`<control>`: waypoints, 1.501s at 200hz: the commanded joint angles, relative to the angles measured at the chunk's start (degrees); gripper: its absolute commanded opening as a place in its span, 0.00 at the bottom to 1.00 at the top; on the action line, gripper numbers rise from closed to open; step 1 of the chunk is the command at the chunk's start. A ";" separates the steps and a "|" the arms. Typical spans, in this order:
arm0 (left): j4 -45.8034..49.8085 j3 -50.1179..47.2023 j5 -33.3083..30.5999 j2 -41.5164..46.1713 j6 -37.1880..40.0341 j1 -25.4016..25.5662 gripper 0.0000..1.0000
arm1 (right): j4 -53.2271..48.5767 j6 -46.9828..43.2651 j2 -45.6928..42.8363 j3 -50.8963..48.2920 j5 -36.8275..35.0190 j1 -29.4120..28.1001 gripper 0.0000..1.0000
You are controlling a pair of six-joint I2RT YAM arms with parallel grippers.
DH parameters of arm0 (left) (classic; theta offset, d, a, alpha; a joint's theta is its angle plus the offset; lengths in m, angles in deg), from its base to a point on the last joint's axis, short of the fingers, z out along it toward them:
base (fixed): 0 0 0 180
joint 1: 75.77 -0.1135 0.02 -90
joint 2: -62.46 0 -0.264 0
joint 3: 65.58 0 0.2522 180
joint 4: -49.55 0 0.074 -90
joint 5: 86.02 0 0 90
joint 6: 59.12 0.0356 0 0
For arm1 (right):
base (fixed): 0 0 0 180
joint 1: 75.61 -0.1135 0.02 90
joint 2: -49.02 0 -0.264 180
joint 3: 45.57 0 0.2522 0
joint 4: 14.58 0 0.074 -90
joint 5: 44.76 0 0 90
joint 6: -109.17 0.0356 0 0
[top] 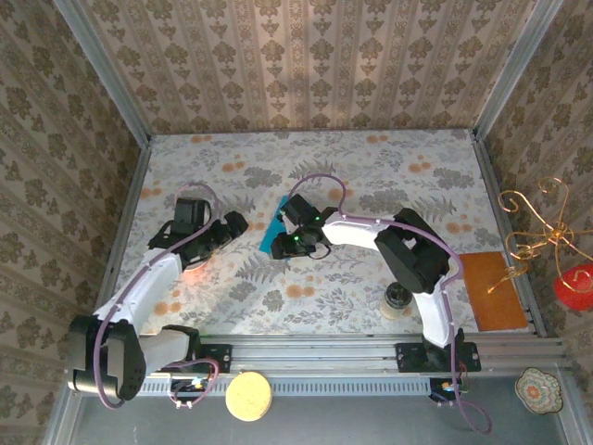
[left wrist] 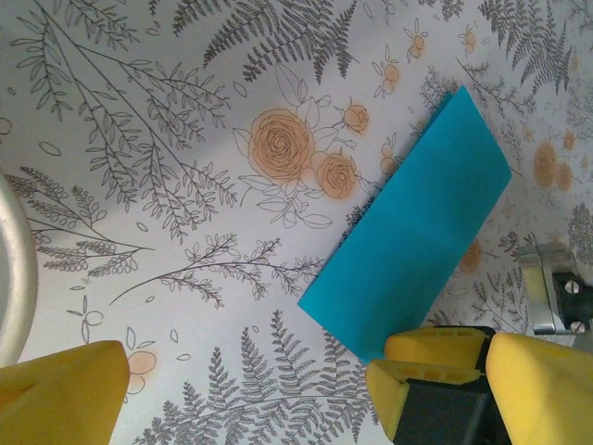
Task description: Fold a paper plane with a square sheet of paper (pick it up from the middle)
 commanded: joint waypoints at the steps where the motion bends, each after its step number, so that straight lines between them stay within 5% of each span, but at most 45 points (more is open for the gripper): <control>1: 0.66 2.96 1.75 -1.25 1.41 1.21 1.00 | -8.77 -7.08 -2.48 -7.20 -2.68 1.45 0.45; 46: -1.13 4.09 2.10 -4.61 0.58 4.94 1.00 | -7.30 -13.41 -12.86 -18.43 -2.63 4.68 0.45; 72: -3.99 4.92 2.94 -8.24 -1.04 8.41 1.00 | -1.44 -6.77 -19.58 -18.70 3.73 7.45 0.49; 96: -6.65 5.50 2.72 -11.27 -2.58 11.70 0.99 | 4.61 4.79 -22.67 -20.37 1.44 10.04 0.49; 124: -10.09 5.74 3.75 -15.81 -3.69 16.71 0.97 | 7.77 12.27 -19.93 -21.77 0.40 12.85 0.45; 176: -13.23 6.23 6.14 -21.63 -4.90 19.79 0.91 | 7.90 12.45 -12.95 -18.37 2.85 14.43 0.39; 300: -16.50 6.62 10.64 -29.19 -6.19 20.37 0.53 | 0.61 1.07 -5.23 -13.98 4.30 17.07 0.35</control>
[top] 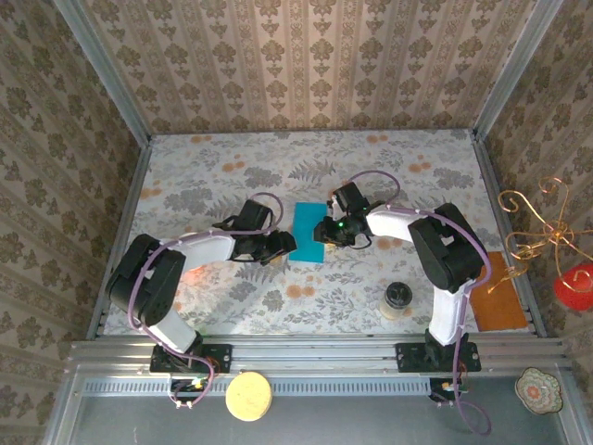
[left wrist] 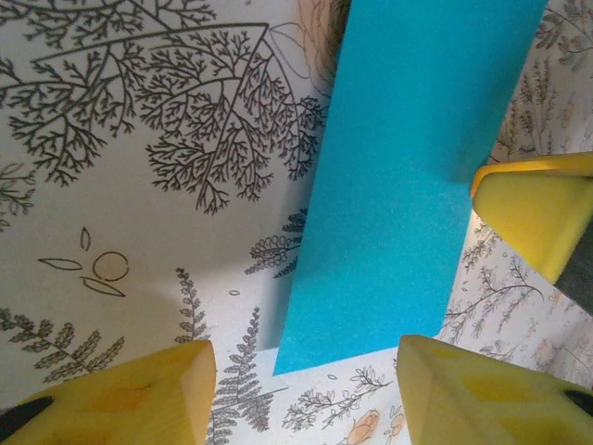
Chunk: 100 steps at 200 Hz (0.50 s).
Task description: Fold a paper plane with a square sheet of paper (pick it up from the middle)
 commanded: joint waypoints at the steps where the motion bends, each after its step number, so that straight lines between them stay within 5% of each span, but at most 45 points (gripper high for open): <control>1: -1.37 1.80 1.96 -1.95 -0.41 0.28 0.53 | -5.45 -3.26 2.77 0.01 -1.78 0.81 0.35; 36: -3.90 2.21 3.85 -3.65 -1.36 0.37 0.39 | -5.10 -3.02 3.03 -0.07 -1.57 0.89 0.35; 100: -5.79 2.23 5.13 -5.66 -1.93 0.28 0.33 | -4.74 -2.40 2.94 -0.20 -1.05 1.08 0.35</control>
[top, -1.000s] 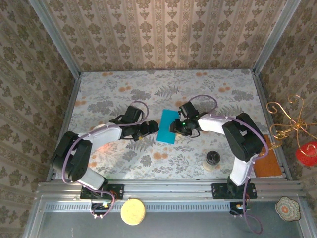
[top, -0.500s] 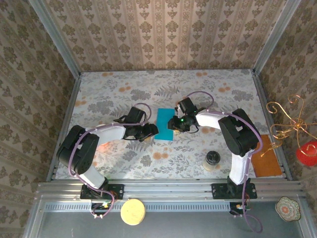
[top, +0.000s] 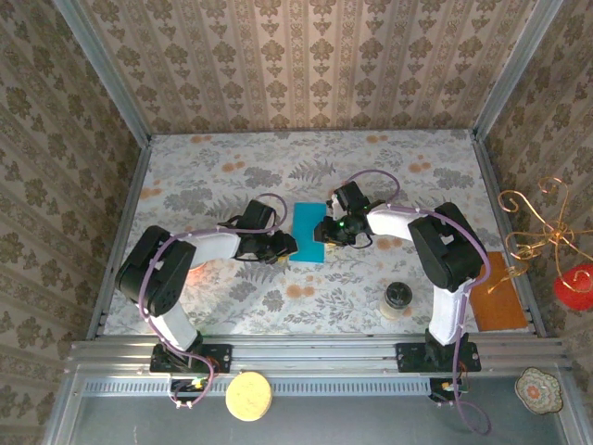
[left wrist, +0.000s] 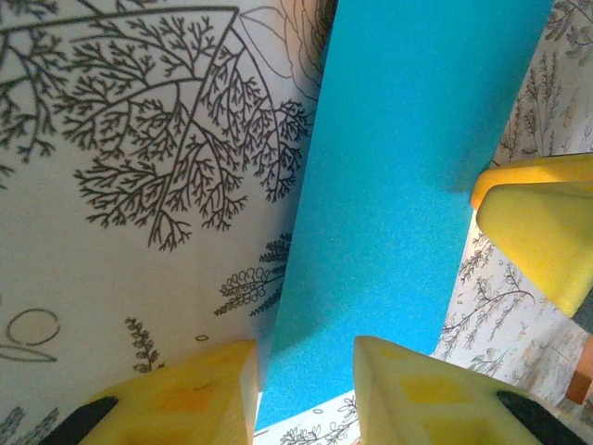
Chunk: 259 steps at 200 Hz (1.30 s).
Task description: Fold a paper plane with a square sheet of paper (pick it up from the middle)
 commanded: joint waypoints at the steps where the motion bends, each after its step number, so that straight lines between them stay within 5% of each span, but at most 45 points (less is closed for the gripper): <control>1: -1.80 1.37 1.75 -1.15 -0.88 0.26 0.33 | -4.32 -0.83 2.62 -0.49 -2.14 0.57 0.35; 127: -12.96 2.81 13.41 -6.78 -1.72 -5.45 0.29 | -4.03 -0.74 2.63 -0.73 -2.06 0.84 0.34; 259: -11.29 6.21 15.86 -10.70 0.24 -7.05 0.13 | -3.68 -0.83 0.92 -0.89 -1.31 1.63 0.38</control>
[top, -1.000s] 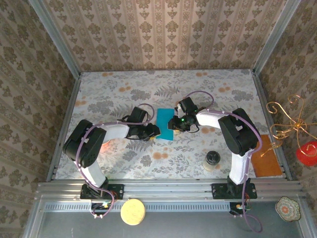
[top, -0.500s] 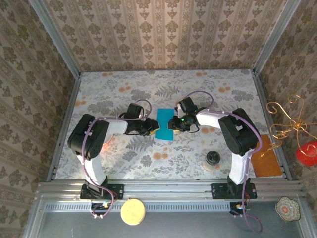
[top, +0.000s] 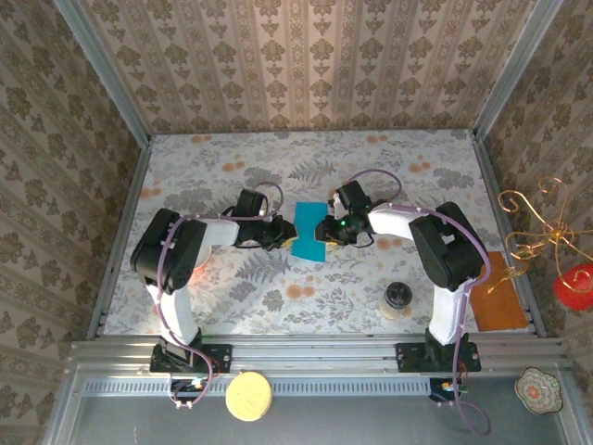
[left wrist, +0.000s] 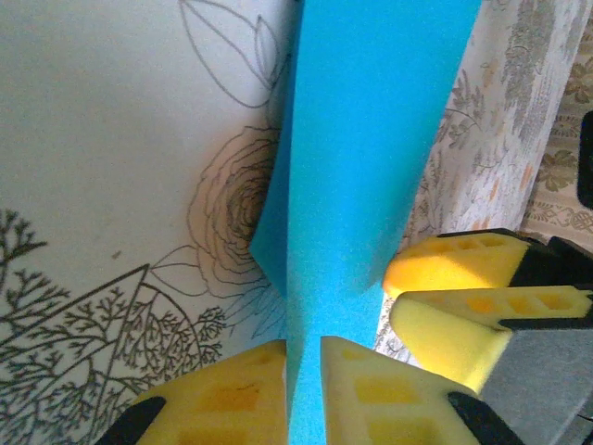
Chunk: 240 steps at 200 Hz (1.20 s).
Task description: Fold a paper plane with a square sheet of paper (pick it up from the middle)
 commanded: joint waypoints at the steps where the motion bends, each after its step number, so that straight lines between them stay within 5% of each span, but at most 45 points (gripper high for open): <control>1: 0.28 1.62 1.61 -0.75 1.04 -0.20 0.13 | -3.67 -0.83 0.74 -0.90 -1.99 0.80 0.38; 107: 1.58 -3.60 -5.85 8.85 -6.92 -2.60 0.07 | 10.12 -9.97 -16.51 -10.65 -7.49 -3.40 0.76; 240: 5.38 -2.68 -4.91 9.70 -8.91 -3.95 0.07 | 7.15 -35.91 -8.36 -2.96 -31.32 -23.87 0.71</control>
